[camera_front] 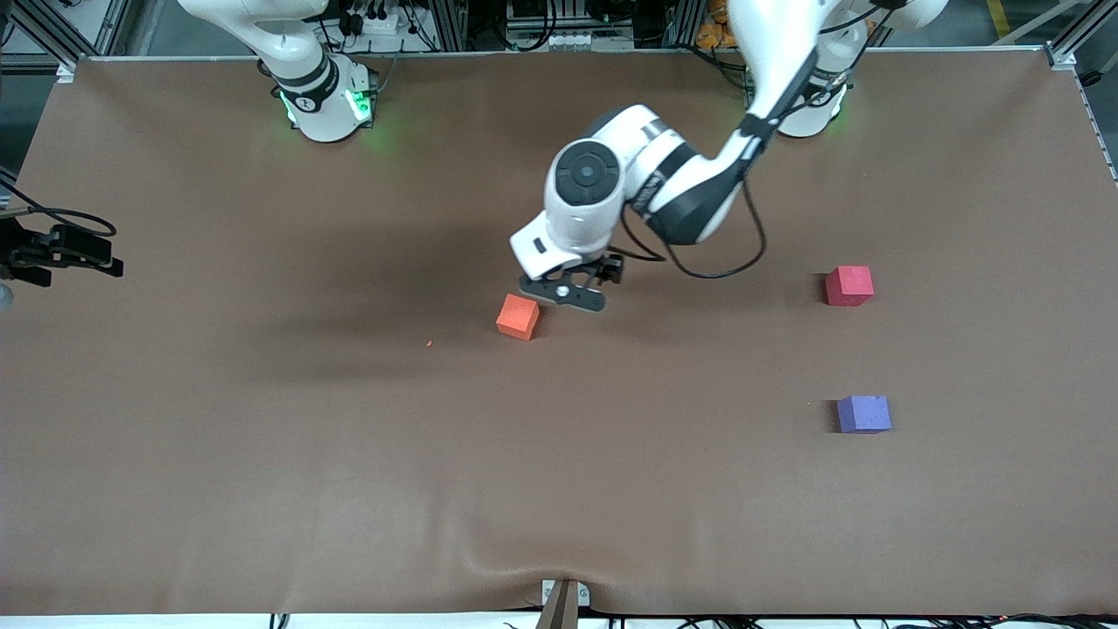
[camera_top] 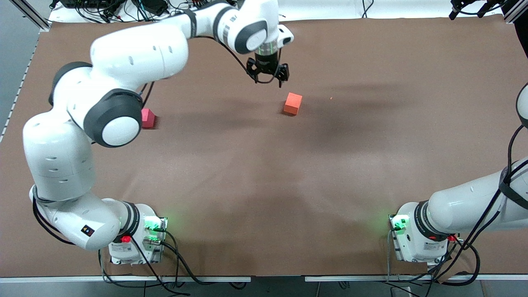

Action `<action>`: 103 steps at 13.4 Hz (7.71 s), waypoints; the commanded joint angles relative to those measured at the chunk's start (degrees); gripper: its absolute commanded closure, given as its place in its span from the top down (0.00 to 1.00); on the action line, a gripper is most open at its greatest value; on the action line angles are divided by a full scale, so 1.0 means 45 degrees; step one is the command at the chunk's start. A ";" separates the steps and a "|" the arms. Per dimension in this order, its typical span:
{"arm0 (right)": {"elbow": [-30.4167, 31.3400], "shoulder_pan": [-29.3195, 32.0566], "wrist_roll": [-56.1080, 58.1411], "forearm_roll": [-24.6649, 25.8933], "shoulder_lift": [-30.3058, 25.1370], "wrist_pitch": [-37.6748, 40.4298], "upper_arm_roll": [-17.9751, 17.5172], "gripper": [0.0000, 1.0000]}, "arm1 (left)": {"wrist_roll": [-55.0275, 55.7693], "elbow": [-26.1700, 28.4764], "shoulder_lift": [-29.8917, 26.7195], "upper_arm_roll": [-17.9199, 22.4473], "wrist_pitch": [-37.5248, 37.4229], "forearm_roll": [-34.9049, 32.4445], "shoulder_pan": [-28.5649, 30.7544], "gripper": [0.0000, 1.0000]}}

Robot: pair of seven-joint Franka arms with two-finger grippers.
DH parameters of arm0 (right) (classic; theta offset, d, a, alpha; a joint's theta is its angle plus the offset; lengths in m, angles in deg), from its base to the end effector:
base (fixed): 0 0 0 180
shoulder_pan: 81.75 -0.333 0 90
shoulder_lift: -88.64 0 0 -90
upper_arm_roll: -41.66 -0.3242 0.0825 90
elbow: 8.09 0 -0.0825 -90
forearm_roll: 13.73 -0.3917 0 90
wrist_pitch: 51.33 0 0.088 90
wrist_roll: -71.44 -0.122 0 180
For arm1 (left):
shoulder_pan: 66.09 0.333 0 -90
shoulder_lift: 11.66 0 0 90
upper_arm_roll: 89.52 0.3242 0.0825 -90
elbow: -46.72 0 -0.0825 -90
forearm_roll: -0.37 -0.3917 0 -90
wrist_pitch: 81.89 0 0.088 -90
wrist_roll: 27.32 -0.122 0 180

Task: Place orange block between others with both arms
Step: 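Lower the left gripper over the orange cube, then close the left gripper on the orange cube and lift it, then carry the orange cube with the left gripper toward the pink and purple cubes, then lower the orange cube between the pink and purple cubes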

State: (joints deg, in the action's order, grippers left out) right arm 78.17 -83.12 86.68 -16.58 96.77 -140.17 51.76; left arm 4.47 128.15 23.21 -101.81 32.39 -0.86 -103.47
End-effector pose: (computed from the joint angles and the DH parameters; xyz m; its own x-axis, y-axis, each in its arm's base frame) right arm 0.5947 -0.0782 0.5658 0.9898 0.1142 -0.0847 0.1104 -0.9927 -0.0488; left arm 0.4906 -0.5330 0.3349 0.9563 -0.2830 -0.0737 -0.2777 -0.9577 0.0748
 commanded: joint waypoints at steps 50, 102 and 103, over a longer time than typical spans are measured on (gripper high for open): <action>-0.1123 -0.0653 -0.0846 0.0671 -0.0225 0.1383 -0.0194 1.00 | 0.1381 0.1682 -0.1183 0.1931 -0.2408 -0.1643 0.5510 0.00; -0.1103 -0.0633 -0.0846 0.0847 -0.0225 0.1383 -0.0194 1.00 | -0.4154 0.7196 -0.1342 0.1853 0.5074 -0.1213 0.9342 1.00; -0.1123 -0.0652 -0.0846 0.0847 -0.0225 0.1383 -0.0194 1.00 | -0.4173 0.7236 -0.1652 0.1834 0.4937 -0.1213 0.9323 1.00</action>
State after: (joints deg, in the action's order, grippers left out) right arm 73.46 -86.02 83.32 -13.39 96.30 -134.53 50.98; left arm -12.93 160.58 17.64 -93.29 55.23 -6.81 -61.73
